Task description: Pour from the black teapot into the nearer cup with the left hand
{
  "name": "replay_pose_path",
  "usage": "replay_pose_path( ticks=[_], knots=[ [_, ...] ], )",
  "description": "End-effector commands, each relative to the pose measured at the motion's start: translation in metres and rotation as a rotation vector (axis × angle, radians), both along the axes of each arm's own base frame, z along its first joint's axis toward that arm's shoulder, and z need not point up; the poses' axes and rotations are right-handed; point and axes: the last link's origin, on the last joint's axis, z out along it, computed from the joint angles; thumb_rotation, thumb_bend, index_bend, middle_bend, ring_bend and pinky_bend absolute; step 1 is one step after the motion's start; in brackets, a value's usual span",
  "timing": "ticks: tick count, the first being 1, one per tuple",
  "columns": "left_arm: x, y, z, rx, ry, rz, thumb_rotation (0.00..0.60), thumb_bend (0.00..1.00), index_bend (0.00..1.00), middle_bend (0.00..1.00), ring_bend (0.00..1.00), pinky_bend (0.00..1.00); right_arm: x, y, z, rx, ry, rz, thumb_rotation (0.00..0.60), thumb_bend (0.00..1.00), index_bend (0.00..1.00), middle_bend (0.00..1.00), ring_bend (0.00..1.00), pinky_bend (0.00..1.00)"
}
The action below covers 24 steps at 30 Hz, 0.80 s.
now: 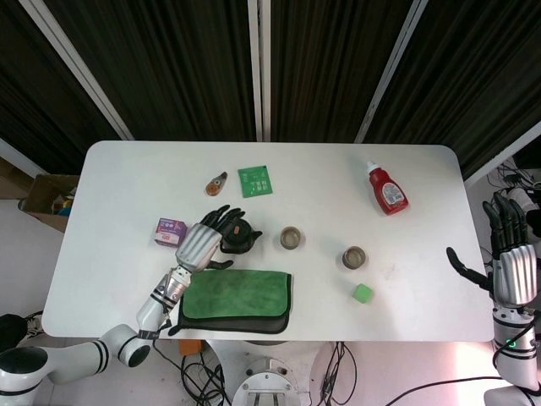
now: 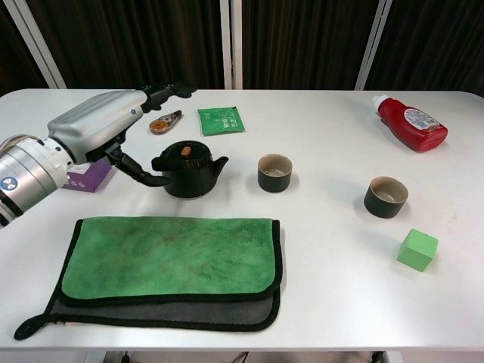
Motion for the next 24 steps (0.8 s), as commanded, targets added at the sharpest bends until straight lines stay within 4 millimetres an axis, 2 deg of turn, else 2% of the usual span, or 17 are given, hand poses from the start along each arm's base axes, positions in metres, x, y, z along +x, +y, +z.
replay_pose_path(
  ticks=[1,8,13,17,24],
  knots=[
    [0.002,0.003,-0.005,-0.011,0.003,0.011,0.600,0.01,0.03,0.07,0.03,0.16,-0.002,0.000,-0.001,0.003,-0.001,-0.007,0.600,0.23,0.00,0.00,0.00,0.00],
    [0.005,0.011,-0.015,-0.009,0.020,0.025,0.600,0.01,0.03,0.07,0.03,0.16,-0.005,0.000,0.001,0.003,-0.001,-0.011,0.600,0.23,0.00,0.00,0.00,0.00],
    [0.008,0.018,-0.015,0.000,0.023,0.033,0.600,0.03,0.03,0.07,0.03,0.16,-0.008,0.000,0.001,0.006,0.001,-0.015,0.600,0.23,0.00,0.00,0.00,0.00],
    [0.011,0.021,-0.010,0.010,0.023,0.026,0.600,0.10,0.03,0.07,0.03,0.16,-0.009,0.000,0.003,0.000,-0.002,-0.018,0.600,0.23,0.00,0.00,0.00,0.00],
    [0.015,0.036,0.008,0.024,0.059,0.012,0.600,0.11,0.03,0.07,0.03,0.16,-0.009,0.000,0.001,0.006,-0.003,-0.018,0.600,0.23,0.00,0.00,0.00,0.00]
  ],
)
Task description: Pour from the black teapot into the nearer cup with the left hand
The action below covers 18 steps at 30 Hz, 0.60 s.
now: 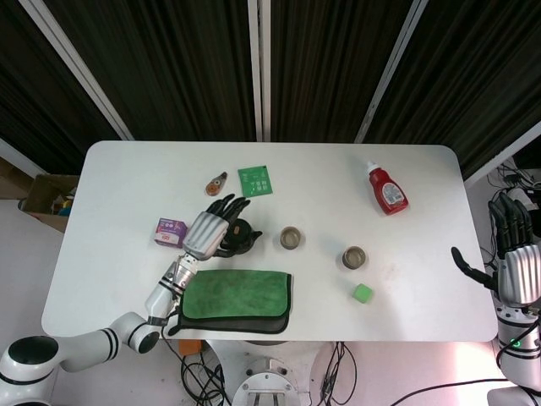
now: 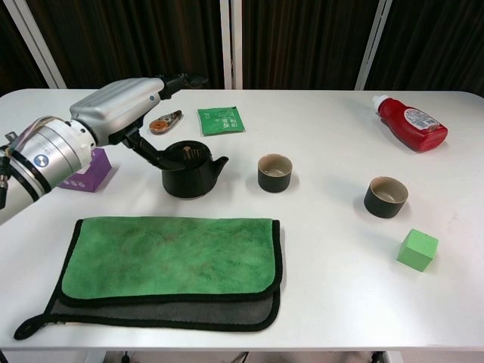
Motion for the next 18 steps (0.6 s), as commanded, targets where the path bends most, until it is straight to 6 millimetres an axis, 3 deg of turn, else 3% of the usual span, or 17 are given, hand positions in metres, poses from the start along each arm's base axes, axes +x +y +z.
replay_pose_path(
  ticks=[1,18],
  knots=[
    [0.003,0.010,0.009,-0.002,0.018,0.004,0.600,0.11,0.03,0.07,0.03,0.16,0.000,0.000,-0.001,0.004,0.001,0.000,0.600,0.23,0.00,0.00,0.00,0.00],
    [0.012,0.050,0.036,-0.183,0.060,0.049,0.600,0.11,0.03,0.07,0.03,0.16,-0.002,-0.003,-0.002,-0.002,0.006,-0.021,0.600,0.23,0.00,0.00,0.00,0.00]
  ],
)
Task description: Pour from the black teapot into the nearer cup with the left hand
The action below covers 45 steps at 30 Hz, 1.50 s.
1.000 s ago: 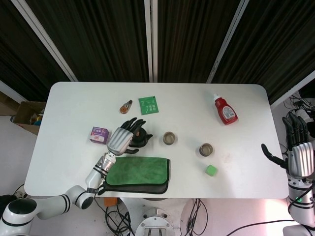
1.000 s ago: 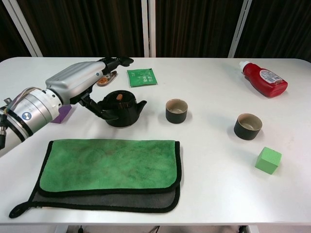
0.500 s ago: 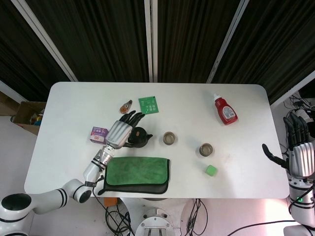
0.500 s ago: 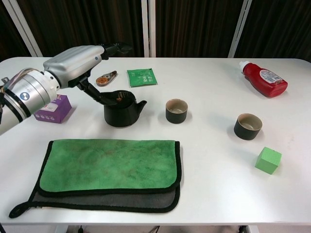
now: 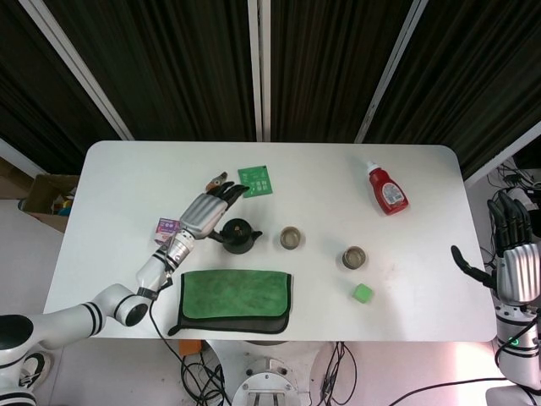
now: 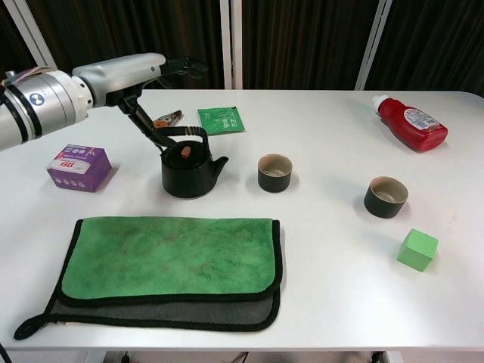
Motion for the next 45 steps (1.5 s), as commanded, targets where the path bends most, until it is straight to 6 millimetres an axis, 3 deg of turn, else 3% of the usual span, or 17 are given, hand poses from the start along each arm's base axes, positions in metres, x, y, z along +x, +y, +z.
replay_pose_path(
  ticks=[1,25,34,41,42,45],
  knots=[
    [0.002,0.007,0.004,-0.020,0.021,-0.002,0.600,0.11,0.03,0.07,0.03,0.16,0.000,0.000,0.000,-0.001,0.000,-0.003,0.600,0.23,0.00,0.00,0.00,0.00],
    [0.008,0.037,0.008,-0.070,0.033,0.078,0.600,0.12,0.03,0.08,0.03,0.17,-0.001,-0.001,-0.004,0.008,-0.001,-0.008,0.600,0.23,0.00,0.00,0.00,0.00],
    [0.009,0.038,0.010,-0.094,0.048,0.089,0.600,0.12,0.03,0.08,0.03,0.17,-0.001,-0.002,-0.005,0.014,-0.002,-0.009,0.600,0.23,0.00,0.00,0.00,0.00],
    [0.014,0.026,0.016,-0.151,0.025,0.083,0.600,0.12,0.05,0.13,0.08,0.17,-0.003,-0.002,-0.005,0.014,-0.003,-0.016,0.600,0.23,0.00,0.00,0.00,0.00],
    [0.016,0.025,0.017,-0.155,0.004,0.087,0.594,0.12,0.06,0.13,0.08,0.17,-0.003,-0.002,-0.005,0.008,-0.002,-0.016,0.600,0.23,0.00,0.00,0.00,0.00],
    [0.021,0.023,0.021,-0.139,-0.041,0.075,0.435,0.10,0.13,0.20,0.12,0.19,-0.002,-0.002,-0.006,-0.003,-0.004,-0.012,0.600,0.23,0.00,0.00,0.00,0.00]
  ],
)
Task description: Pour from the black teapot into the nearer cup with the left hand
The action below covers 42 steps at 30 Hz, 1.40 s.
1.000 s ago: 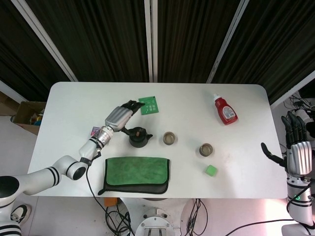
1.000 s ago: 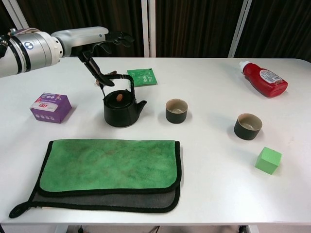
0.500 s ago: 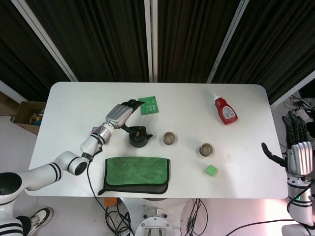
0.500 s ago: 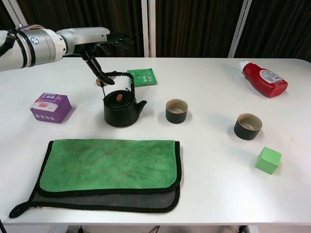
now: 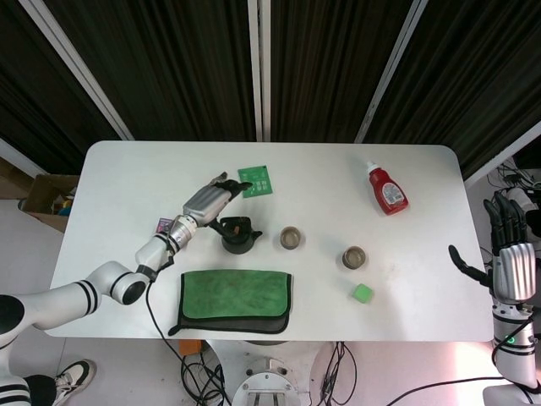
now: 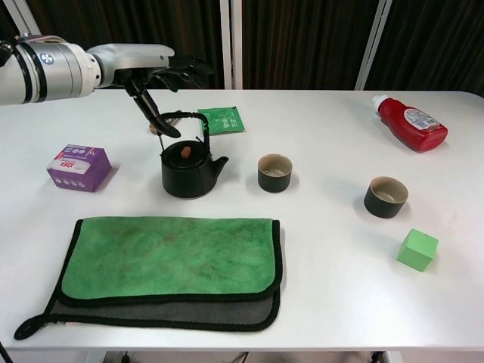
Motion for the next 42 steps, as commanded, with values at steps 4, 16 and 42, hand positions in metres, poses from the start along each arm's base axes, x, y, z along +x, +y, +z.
replay_pose_path(
  ticks=[4,16,42],
  knots=[
    [0.002,-0.001,0.005,0.043,-0.019,-0.010,0.265,0.01,0.24,0.31,0.21,0.27,0.000,0.000,-0.001,-0.003,0.001,0.004,0.600,0.24,0.00,0.00,0.00,0.00],
    [0.012,0.008,-0.007,0.025,0.061,0.069,0.179,0.01,0.41,0.47,0.43,0.33,0.000,-0.001,-0.001,0.002,0.001,0.003,0.600,0.24,0.00,0.00,0.00,0.00],
    [0.019,-0.008,-0.024,-0.033,0.147,0.131,0.180,0.02,0.47,0.53,0.53,0.33,-0.007,-0.001,0.000,-0.011,-0.021,-0.020,0.600,0.24,0.00,0.00,0.00,0.00]
  ],
)
